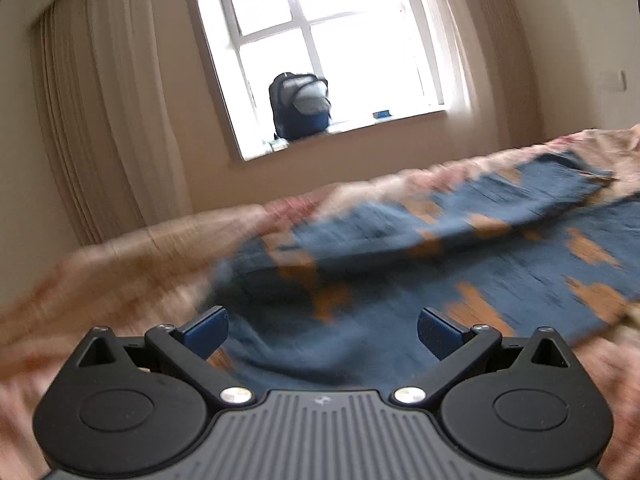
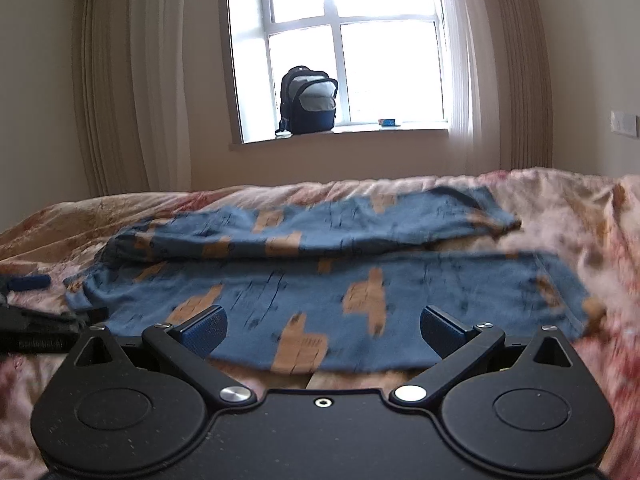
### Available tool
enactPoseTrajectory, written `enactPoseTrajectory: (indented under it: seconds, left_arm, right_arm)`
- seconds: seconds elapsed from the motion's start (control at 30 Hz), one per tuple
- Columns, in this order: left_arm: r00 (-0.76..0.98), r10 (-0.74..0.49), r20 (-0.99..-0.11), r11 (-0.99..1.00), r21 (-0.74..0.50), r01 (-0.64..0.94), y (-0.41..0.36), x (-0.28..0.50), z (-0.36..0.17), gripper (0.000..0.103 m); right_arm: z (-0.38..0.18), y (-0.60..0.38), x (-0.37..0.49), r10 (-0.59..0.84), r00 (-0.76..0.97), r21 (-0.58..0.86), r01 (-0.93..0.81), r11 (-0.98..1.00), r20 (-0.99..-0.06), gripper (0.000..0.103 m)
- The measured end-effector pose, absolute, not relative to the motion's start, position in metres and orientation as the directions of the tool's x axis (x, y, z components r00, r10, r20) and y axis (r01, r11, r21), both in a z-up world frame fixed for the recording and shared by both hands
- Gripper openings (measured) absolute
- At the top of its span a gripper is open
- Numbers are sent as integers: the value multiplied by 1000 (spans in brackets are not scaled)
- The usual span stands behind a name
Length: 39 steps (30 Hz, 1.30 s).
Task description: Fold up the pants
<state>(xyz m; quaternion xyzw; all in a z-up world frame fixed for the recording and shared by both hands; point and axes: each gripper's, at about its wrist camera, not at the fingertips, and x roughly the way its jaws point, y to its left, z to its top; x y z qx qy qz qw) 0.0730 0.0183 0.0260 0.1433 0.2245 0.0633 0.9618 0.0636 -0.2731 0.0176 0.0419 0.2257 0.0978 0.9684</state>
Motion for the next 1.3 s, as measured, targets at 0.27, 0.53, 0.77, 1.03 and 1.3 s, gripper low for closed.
enactPoseTrajectory:
  seconds: [0.27,0.53,0.77,1.03,1.3]
  left_arm:
    - [769,247,-590,896,441,51,62,162,103,103]
    - [746,197,-637,948,317,20,95,248,112,103]
    - [761,74,-645,907,360,217,101,304,65,103]
    - [703,-5,-711,889,318,329,116,344,26,103]
    - [615,-90,-783,878,229,421,134,367,14,94]
  right_arm:
    - [51,-296,143,297,794,175,-240,955,-530,103]
    - [61,-291,251,473,657,211,-441,873,-586,103]
    - [46,-251,344,465,595,-46,-646,762,-655,103]
    - [18,-197,443,482,514,-139,-773,619,-709,100]
    - [-3,-185,480,520,309,-12,-868,497,-796,82]
